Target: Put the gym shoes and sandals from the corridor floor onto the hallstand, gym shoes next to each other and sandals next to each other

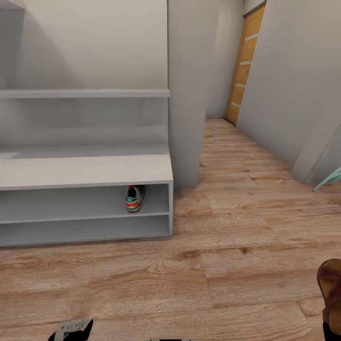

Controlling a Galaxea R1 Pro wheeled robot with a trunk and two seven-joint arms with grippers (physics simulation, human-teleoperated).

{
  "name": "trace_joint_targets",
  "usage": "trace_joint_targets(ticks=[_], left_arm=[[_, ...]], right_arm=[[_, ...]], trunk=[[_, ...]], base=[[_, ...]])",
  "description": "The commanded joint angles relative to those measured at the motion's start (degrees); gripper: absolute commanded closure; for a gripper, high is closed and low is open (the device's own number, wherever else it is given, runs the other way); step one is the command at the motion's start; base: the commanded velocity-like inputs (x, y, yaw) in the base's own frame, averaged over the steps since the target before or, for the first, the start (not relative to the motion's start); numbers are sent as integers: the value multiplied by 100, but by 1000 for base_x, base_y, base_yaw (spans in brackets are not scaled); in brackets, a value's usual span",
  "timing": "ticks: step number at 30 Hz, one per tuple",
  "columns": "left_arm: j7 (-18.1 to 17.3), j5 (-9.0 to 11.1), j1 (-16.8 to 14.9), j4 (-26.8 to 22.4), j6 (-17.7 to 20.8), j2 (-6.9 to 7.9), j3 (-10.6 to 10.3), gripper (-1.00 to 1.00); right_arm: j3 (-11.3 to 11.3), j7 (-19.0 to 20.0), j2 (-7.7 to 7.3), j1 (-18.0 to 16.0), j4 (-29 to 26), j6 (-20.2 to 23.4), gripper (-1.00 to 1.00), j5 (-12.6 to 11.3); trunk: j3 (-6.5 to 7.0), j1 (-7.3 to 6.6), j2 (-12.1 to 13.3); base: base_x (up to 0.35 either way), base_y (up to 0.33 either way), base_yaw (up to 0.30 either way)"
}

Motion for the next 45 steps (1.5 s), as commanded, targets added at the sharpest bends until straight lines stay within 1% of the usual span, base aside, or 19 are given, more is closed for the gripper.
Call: trace_joint_targets(ticks=[1, 2, 5, 6, 15, 45], left_arm=[[-41, 38, 0, 19, -102, 3, 25, -100], [-35, 33, 5, 27, -186, 1, 26, -100], [-29, 29, 7, 61, -309, -3, 27, -100], [-26, 22, 8, 137, -423, -8, 23, -100], [-24, 9, 6, 182, -477, -18, 20, -100], [-24, 16, 9, 186, -488, -19, 20, -100]], right_arm=[[-19, 57, 74, -5, -5, -28, 100, -27], [-19, 57, 110, -5, -4, -41, 100, -25], [-19, 54, 148, -5, 2, -52, 100, -24], [-19, 52, 178, -5, 17, -60, 100, -18], [-19, 42, 291, -5, 227, -65, 100, -20], [-19, 41, 312, -5, 278, -73, 100, -14]], trunk=[[-4, -1, -2], [-4, -1, -2], [-4, -1, -2], [-4, -1, -2], [-4, -1, -2], [-4, -1, -2]], base=[[0, 0, 0], [0, 0, 0], [0, 0, 0], [0, 107, 0], [0, 243, 0], [-13, 301, 0]])
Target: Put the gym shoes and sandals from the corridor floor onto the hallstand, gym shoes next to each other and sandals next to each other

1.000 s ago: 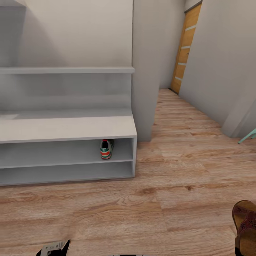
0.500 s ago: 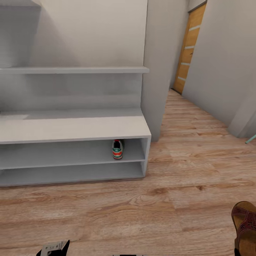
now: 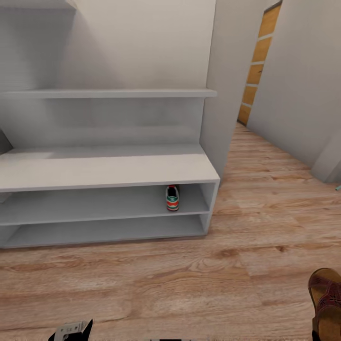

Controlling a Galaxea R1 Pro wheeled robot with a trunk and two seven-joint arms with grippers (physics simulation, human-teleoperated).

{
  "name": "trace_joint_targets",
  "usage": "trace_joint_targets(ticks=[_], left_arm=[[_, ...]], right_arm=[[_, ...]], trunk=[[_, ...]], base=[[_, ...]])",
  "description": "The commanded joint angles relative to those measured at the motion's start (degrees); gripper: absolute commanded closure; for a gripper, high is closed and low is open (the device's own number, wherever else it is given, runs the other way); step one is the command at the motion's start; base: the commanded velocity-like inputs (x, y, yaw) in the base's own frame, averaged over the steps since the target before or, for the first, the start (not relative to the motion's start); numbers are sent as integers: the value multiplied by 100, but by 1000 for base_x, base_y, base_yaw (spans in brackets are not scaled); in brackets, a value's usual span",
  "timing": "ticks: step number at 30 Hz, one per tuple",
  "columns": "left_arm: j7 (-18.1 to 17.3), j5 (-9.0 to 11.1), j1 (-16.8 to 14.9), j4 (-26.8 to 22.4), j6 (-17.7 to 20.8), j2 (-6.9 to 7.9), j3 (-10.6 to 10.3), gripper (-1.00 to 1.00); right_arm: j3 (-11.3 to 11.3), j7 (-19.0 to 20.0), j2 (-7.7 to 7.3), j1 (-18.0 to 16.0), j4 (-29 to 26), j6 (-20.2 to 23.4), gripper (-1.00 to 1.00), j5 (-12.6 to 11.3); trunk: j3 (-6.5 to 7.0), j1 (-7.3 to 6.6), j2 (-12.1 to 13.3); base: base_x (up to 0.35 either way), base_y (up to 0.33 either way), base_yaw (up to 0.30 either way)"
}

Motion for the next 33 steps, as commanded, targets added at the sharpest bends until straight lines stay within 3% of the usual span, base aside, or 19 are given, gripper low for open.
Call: trace_joint_targets(ticks=[1, 33], left_arm=[[-54, 34, -4, 9, -7, -2, 19, -100], [-51, 70, -6, 97, -8, -2, 27, -100]], right_arm=[[-22, 57, 4, -4, -2, -6, 100, -29], [-22, 57, 10, -4, -2, -6, 100, -29]], trunk=[[-4, -2, -2], [-4, -2, -2]], base=[[-105, 302, 0], [-157, 280, 0]])
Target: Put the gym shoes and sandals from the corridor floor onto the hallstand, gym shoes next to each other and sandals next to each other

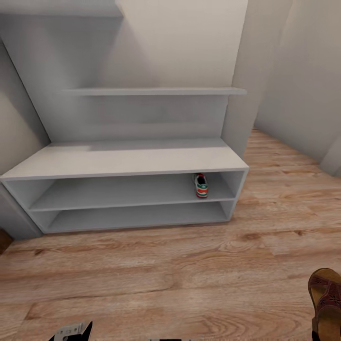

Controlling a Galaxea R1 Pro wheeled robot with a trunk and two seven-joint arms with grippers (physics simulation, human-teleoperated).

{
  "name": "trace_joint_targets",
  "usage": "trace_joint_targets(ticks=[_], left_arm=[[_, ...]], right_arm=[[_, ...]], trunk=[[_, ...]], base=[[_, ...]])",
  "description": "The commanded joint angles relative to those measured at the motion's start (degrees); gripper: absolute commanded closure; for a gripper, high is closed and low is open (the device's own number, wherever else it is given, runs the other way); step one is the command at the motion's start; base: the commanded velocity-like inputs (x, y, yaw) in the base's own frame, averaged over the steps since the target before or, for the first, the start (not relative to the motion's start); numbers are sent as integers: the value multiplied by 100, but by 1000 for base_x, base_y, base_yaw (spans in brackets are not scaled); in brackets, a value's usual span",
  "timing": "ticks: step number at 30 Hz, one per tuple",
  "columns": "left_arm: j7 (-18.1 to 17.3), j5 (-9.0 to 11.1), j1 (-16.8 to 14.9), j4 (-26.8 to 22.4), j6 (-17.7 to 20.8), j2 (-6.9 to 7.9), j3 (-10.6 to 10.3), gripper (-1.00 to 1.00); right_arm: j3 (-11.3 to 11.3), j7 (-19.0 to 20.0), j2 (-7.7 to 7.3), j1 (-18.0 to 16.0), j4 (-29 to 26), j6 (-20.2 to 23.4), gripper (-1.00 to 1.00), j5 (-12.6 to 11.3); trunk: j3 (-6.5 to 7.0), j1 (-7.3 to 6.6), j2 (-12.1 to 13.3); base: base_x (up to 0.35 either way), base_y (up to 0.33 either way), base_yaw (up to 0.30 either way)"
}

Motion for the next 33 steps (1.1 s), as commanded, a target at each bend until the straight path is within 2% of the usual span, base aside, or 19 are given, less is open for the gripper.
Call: trace_joint_targets(ticks=[1, 23, 33], left_arm=[[-55, 38, -4, 9, -6, -2, 16, -100], [-53, 38, -4, 9, -5, -2, 18, -100], [-55, 39, -5, 9, -7, -2, 20, -100]], right_arm=[[-22, 57, 2, -4, -1, -6, 100, -29], [-22, 57, 2, -4, -1, -6, 100, -29], [-22, 57, 2, -4, -1, -6, 100, -29]], trunk=[[-4, -2, -2], [-4, -2, -2], [-4, -2, -2]], base=[[-108, 290, 0], [-96, 294, 0], [-22, 298, 0]])
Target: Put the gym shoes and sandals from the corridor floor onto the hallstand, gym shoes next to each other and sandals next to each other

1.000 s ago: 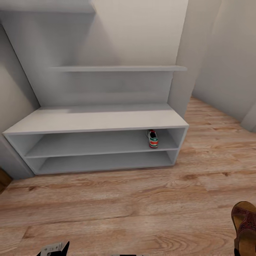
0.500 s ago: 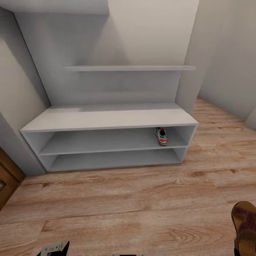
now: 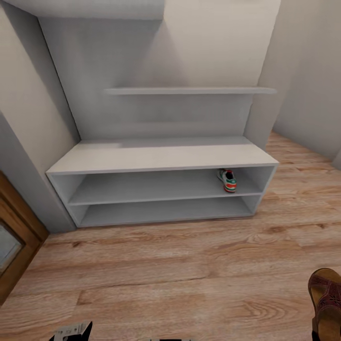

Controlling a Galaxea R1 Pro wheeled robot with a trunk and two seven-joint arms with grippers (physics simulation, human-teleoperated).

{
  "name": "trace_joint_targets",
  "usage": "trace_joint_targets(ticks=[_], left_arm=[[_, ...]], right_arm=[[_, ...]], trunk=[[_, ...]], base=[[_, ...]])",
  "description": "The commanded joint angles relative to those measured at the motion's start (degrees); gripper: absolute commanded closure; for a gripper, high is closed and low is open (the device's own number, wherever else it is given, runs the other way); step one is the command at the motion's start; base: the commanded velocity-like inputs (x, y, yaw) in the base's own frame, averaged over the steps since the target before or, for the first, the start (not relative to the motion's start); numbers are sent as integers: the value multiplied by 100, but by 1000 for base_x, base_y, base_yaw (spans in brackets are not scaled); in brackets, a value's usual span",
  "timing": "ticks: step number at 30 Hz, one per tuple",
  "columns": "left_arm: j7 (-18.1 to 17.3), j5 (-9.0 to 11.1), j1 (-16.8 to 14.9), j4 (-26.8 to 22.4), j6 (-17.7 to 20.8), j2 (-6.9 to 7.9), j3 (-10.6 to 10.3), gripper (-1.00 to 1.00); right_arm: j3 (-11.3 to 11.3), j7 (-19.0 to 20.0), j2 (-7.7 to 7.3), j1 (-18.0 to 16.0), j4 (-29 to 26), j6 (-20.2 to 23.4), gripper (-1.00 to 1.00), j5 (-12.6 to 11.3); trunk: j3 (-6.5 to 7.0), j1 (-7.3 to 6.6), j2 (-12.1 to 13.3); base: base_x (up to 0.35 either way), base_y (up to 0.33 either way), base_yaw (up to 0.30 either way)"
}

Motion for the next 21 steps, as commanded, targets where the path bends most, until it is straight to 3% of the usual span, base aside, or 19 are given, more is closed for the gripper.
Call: trace_joint_targets(ticks=[1, 21], left_arm=[[-54, 38, -5, 9, -6, -2, 19, -100], [-53, 40, -5, 9, -12, 6, 19, -100]], right_arm=[[-22, 57, 2, -4, -2, -6, 100, -29], [-22, 65, 2, -4, -2, -5, 100, -29]], trunk=[[-4, -1, -2], [-4, -1, -2]], base=[[-1, 300, 0], [0, 300, 0]])
